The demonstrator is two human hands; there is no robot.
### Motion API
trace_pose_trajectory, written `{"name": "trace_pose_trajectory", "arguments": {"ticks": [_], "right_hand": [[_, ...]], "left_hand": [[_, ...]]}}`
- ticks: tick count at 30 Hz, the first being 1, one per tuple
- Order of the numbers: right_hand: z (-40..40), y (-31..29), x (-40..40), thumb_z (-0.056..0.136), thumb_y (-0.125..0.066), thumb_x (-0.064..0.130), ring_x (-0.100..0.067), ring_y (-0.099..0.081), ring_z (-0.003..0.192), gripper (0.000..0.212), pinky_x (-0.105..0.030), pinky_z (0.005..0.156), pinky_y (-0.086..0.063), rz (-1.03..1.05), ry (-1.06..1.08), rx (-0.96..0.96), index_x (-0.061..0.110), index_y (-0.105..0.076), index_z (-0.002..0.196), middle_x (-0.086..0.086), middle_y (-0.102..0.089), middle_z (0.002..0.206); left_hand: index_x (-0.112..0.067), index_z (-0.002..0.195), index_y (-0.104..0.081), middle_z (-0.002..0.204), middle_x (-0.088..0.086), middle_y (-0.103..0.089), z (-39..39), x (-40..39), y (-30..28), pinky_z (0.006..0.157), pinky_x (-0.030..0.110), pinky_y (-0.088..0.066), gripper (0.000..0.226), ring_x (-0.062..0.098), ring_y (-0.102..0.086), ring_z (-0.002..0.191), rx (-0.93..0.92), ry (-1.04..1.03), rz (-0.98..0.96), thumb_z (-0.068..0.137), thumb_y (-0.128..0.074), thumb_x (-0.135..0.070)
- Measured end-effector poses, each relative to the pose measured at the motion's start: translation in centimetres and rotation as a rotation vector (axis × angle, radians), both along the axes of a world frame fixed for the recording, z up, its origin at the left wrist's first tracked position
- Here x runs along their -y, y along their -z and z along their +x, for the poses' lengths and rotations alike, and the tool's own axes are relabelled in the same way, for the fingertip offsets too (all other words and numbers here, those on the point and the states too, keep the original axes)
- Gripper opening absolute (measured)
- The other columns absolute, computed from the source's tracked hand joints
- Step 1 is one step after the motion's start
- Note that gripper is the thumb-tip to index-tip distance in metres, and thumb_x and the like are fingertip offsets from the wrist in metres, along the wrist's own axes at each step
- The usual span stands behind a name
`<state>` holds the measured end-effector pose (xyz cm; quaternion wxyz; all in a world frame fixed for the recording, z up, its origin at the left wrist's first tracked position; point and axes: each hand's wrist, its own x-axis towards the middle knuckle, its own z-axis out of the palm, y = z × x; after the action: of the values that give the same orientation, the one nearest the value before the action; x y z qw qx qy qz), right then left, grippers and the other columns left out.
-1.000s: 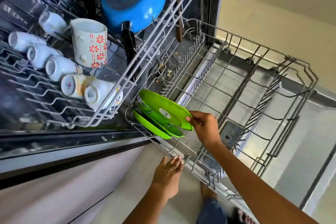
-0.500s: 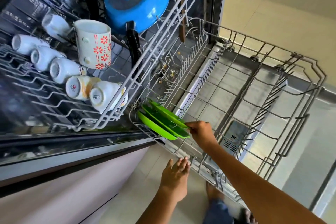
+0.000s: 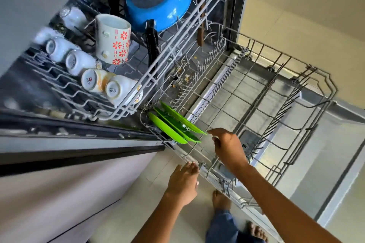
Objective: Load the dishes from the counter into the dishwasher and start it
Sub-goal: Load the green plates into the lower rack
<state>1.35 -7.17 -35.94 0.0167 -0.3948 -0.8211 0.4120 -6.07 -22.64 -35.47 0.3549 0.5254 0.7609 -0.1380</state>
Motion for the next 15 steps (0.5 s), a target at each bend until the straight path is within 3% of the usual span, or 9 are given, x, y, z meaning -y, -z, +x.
{"name": "trace_pose_trajectory", "arguments": {"ticks": [2,4,6,8,11,13,15], "right_hand": [[1.1,-3.1,0.8,0.081,-0.052,-0.014,-0.022,-0.069,0.074,0.039,-0.022,0.066,-0.050,0.082,0.018,-0.110,0.010,-0.070,0.106,-0.006,-0.070,0.107],[1.7,-7.2,1.6,0.076,-0.056,-0.017,-0.018,-0.069,0.071,0.038,-0.021,0.065,-0.052,0.159,0.014,-0.228,0.009,-0.072,0.099,-0.005,-0.072,0.100],[1.9,-11.8,2.3,0.075,-0.060,-0.017,-0.014,-0.068,0.071,0.036,-0.015,0.067,-0.049,0.189,0.026,-0.330,0.009,-0.073,0.096,-0.002,-0.073,0.094],[1.9,-17.5,3.4,0.076,-0.061,-0.014,-0.013,-0.068,0.072,0.035,-0.017,0.067,-0.049,0.187,0.014,-0.393,0.012,-0.073,0.097,0.000,-0.072,0.093],[2.1,-25.7,5.6,0.078,-0.064,-0.010,-0.011,-0.067,0.071,0.035,-0.012,0.064,-0.047,0.216,-0.055,-0.478,0.016,-0.072,0.100,0.003,-0.072,0.097],[2.0,-31.4,7.3,0.081,-0.064,-0.007,-0.007,-0.062,0.063,0.033,-0.004,0.058,-0.040,0.215,-0.106,-0.529,0.017,-0.071,0.104,0.005,-0.072,0.098],[2.1,-36.2,9.4,0.084,-0.062,-0.005,-0.007,-0.065,0.070,0.030,-0.007,0.062,-0.045,0.183,-0.138,-0.604,0.016,-0.071,0.104,0.006,-0.072,0.098]], "left_hand": [[-0.012,0.147,-0.030,0.154,0.005,-0.028,0.6,-0.1,-2.4,0.114,0.029,-0.014,0.047,0.017,-0.023,0.142,-0.005,-0.079,0.136,0.101,-0.035,-0.023],[-0.012,0.137,-0.047,0.144,0.006,-0.044,0.9,0.4,-6.4,0.110,0.028,-0.026,0.040,0.018,-0.039,0.134,-0.028,-0.142,0.295,0.099,-0.042,-0.023],[-0.015,0.118,-0.066,0.125,0.003,-0.063,1.4,1.4,-10.8,0.100,0.026,-0.040,0.032,0.016,-0.058,0.116,-0.071,-0.160,0.429,0.090,-0.052,-0.023],[-0.022,0.101,-0.074,0.110,-0.005,-0.070,1.7,3.1,-16.4,0.089,0.022,-0.048,0.033,0.009,-0.065,0.102,-0.086,-0.180,0.513,0.083,-0.047,-0.031],[-0.027,0.105,-0.073,0.119,-0.011,-0.066,2.4,6.1,-25.6,0.088,0.018,-0.048,0.045,0.004,-0.061,0.108,-0.102,-0.256,0.570,0.084,-0.035,-0.041],[-0.026,0.129,-0.059,0.142,-0.009,-0.046,3.2,8.5,-31.5,0.104,0.020,-0.034,0.058,0.007,-0.043,0.131,-0.132,-0.359,0.597,0.088,-0.024,-0.048],[-0.026,0.141,-0.044,0.152,-0.011,-0.029,4.7,12.1,-35.5,0.112,0.021,-0.021,0.057,0.009,-0.025,0.141,-0.139,-0.465,0.592,0.093,-0.023,-0.050]]}}
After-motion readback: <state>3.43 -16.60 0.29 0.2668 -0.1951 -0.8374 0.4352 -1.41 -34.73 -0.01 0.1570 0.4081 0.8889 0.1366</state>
